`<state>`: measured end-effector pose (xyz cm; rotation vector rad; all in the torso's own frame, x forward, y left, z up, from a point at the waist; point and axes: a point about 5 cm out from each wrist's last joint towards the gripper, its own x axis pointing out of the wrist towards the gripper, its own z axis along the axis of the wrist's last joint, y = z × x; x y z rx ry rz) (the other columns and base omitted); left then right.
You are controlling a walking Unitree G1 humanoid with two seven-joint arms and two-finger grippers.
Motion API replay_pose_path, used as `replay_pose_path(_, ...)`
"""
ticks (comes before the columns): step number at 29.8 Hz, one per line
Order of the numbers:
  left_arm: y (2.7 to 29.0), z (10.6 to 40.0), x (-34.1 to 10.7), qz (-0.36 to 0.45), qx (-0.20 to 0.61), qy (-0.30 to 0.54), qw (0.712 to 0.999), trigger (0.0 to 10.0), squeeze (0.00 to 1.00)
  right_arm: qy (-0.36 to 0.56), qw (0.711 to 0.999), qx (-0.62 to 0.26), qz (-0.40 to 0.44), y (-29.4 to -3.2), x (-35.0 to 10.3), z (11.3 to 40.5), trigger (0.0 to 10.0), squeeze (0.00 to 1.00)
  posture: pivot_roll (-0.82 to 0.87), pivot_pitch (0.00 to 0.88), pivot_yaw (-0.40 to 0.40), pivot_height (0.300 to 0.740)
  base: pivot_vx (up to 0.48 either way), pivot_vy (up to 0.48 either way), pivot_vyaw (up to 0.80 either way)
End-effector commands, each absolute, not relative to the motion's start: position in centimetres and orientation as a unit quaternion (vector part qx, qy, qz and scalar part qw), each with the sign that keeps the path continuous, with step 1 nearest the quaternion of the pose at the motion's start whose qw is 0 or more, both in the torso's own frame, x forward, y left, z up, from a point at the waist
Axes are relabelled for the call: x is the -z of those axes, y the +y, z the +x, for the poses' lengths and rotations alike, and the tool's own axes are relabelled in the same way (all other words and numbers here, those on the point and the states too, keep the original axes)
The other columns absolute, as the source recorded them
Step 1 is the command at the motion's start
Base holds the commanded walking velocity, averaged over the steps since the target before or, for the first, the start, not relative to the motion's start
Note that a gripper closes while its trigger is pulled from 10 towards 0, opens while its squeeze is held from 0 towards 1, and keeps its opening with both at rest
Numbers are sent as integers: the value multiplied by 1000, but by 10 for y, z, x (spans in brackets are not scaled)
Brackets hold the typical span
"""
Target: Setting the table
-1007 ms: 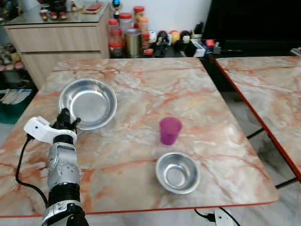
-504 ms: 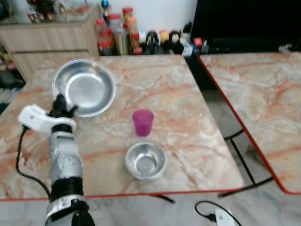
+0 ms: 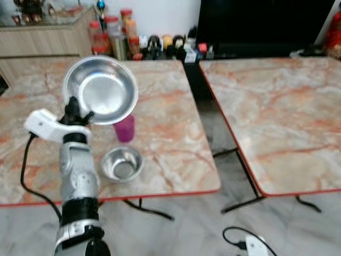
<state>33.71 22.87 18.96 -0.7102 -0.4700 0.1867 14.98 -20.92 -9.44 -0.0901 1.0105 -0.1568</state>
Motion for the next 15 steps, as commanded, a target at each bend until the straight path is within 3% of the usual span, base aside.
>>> replay_pose_path(1,231,336,-198,-329,-90,-243,908,10000,0,476,876,65,-39,-202,94,154,10000,0,8,0,-32,740,0,-401,575)
replay_pose_path(4,229,336,-198,-322,-87,-240,912,10000,0,476,876,65,-39,-201,94,154,10000,0,7,0,-32,740,0,-405,538)
replay_pose_path(12,224,338,-199,-317,-79,-236,915,10000,0,478,875,63,-48,-201,94,153,10000,0,6,0,-28,740,0,-401,0)
replay_pose_path(15,223,339,-200,-307,-77,-234,919,10000,0,478,875,63,-48,-201,94,153,10000,0,5,0,-28,740,0,-402,548)
